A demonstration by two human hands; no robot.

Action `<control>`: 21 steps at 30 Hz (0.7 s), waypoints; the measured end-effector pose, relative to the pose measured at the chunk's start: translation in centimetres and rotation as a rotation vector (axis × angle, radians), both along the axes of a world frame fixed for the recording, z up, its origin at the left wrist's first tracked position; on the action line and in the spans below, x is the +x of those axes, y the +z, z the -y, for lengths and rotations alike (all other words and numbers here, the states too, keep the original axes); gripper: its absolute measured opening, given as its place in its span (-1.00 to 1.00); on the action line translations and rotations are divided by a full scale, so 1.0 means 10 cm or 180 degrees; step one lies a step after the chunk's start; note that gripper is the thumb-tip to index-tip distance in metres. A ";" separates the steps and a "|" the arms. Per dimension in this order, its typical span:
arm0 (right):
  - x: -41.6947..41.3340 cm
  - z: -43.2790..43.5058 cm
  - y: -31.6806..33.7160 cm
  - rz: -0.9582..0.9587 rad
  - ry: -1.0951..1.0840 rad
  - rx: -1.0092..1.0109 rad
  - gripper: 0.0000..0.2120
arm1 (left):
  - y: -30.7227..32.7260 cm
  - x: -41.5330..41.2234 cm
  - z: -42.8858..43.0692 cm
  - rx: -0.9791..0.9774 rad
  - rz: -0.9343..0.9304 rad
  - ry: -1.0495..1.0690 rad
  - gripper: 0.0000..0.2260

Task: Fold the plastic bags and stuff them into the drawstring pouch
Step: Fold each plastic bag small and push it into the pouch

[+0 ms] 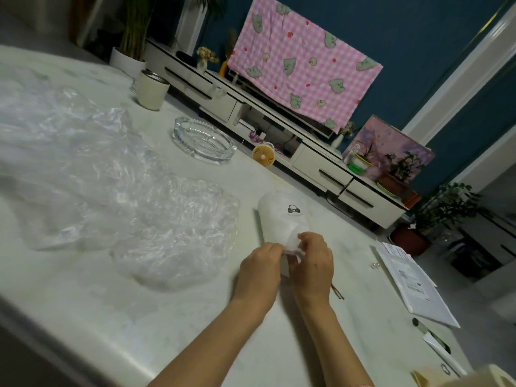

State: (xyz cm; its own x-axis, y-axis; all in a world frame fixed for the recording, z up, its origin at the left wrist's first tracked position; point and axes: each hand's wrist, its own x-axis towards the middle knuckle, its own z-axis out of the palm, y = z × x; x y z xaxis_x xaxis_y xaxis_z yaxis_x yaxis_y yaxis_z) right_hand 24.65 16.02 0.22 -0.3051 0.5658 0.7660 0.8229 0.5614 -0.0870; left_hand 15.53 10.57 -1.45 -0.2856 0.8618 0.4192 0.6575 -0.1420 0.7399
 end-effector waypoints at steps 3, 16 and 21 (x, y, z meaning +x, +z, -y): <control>-0.10 -0.08 0.05 0.0502 -0.0066 -0.0155 -0.36 | 0.04 0.01 0.05 0.0165 -0.0170 0.0125 -0.82; -0.21 0.15 0.32 0.0769 -0.0447 -0.1907 -0.50 | 0.21 -0.51 0.36 -0.0990 -0.0663 0.1251 -0.54; -0.22 0.65 0.36 0.0442 0.0167 -0.1740 -0.52 | 0.17 -0.56 0.46 -0.1460 -0.1032 0.1156 -0.69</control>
